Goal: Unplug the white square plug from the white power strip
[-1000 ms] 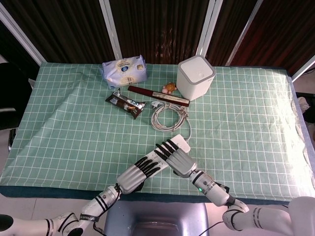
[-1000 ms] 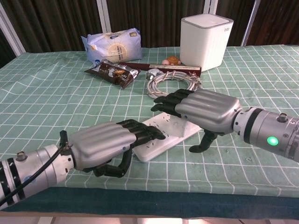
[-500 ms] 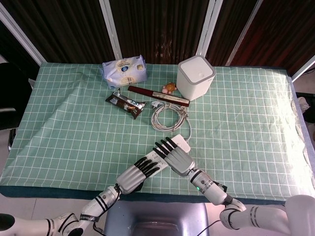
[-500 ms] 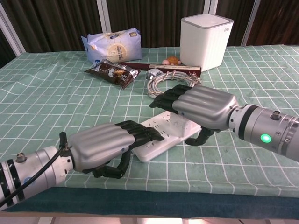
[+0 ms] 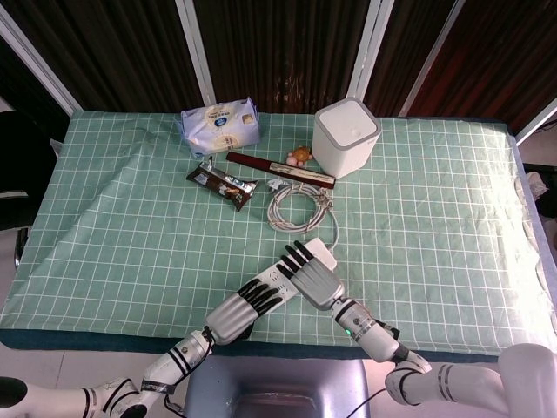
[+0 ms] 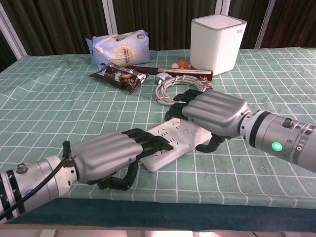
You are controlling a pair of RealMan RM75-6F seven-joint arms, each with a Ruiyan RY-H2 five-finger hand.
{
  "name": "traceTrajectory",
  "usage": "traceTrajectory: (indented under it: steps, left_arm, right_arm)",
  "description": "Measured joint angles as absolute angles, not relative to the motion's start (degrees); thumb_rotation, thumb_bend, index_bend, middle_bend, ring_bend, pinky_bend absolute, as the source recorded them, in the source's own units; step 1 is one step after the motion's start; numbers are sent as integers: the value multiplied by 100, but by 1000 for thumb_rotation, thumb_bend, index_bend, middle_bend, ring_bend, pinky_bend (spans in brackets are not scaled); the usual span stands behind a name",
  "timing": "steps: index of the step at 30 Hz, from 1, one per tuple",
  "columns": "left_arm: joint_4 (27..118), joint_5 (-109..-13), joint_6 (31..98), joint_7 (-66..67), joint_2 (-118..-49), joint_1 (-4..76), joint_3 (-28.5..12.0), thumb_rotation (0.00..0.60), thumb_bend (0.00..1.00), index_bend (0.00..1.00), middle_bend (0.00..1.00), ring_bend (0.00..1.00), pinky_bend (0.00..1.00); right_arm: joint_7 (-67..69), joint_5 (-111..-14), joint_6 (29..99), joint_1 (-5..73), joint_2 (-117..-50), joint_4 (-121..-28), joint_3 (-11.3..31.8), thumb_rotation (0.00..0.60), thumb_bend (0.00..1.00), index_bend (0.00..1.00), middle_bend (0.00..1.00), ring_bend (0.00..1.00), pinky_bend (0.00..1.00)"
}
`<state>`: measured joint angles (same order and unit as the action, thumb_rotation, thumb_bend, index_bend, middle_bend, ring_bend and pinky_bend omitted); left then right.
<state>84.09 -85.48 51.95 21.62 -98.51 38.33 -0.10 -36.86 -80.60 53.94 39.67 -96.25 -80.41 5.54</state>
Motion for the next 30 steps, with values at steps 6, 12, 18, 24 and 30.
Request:
traceTrajectory:
  steps: [6,12,18,24,30]
  left_arm:
    - [8386,-8513,5200,2194,-9872,3847,23,485,962,0,40,2,35]
    - [8376,-8489,5213,2212,-9869,3861,40,482,962,0,40,2,35]
    - [8372,-8465,5207,2255,-9870,3881,59,485,962,0,41,2,35]
    - [8347,-8436,5195,2248,-9885,3889,87,484,962,0,41,2,35]
    - [8322,-8415,5186,2255,-9904,3896,109,481,962,0,41,3,35]
  right_arm:
    - [-3708,-7996,5416,3991,-9636,-8040,542,600,434,430,337,171,292]
    - [-3740,-7977,5474,4008,-9647,-8052,519,600,453,527,400,252,373]
    - [-3770,-7997,5558,4014,-9652,-8062,494,600,455,620,446,328,433]
    - [-3791,-8046,5656,4011,-9685,-8050,465,600,462,745,533,428,526]
    - [-3756,-8215,5817,3997,-9733,-7978,410,600,462,826,591,499,574]
